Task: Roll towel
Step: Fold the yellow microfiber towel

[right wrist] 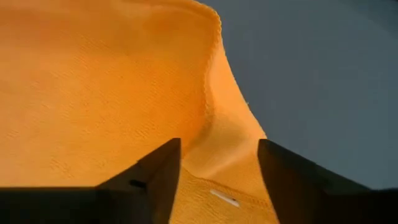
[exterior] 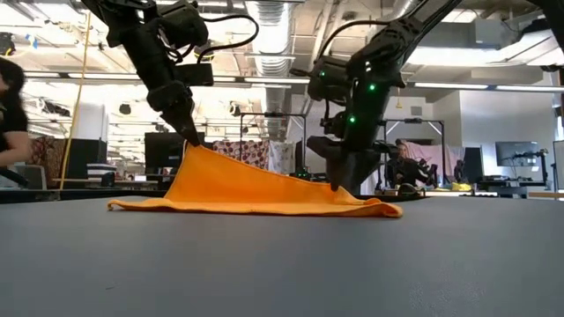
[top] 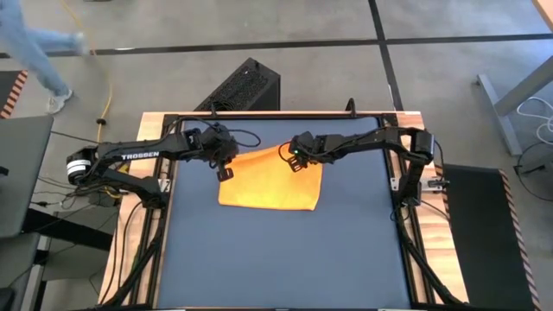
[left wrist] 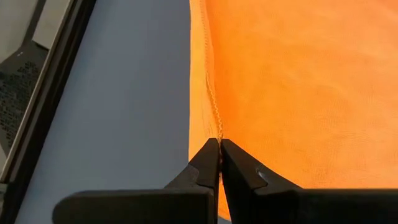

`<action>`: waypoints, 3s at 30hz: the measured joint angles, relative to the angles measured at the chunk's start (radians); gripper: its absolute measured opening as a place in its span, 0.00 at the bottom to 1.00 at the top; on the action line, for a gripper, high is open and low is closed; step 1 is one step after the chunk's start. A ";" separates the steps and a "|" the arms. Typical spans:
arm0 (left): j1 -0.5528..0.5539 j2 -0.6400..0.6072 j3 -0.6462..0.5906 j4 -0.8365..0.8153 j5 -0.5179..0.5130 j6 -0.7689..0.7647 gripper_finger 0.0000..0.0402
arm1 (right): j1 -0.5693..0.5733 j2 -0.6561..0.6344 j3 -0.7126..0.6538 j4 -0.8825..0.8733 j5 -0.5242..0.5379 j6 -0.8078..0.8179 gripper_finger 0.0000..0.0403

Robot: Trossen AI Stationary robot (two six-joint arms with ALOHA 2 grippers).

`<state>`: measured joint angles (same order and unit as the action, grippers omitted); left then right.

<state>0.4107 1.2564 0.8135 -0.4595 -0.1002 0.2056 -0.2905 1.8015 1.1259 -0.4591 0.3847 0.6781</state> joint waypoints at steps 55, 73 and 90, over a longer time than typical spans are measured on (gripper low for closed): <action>0.017 -0.013 0.000 -0.005 0.040 0.028 0.00 | 0.020 -0.025 0.000 -0.080 0.082 -0.085 0.05; 0.086 -0.184 0.000 -0.238 0.228 0.132 0.00 | 0.195 -0.219 0.000 -0.320 -0.242 -0.566 0.05; -0.181 0.052 0.000 -0.303 0.215 -0.009 0.00 | 0.367 -0.187 -0.002 -0.348 -0.256 -0.419 0.05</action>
<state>0.2294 1.3089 0.8139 -0.7630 0.1146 0.1965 0.0769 1.6144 1.1236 -0.8075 0.1288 0.2596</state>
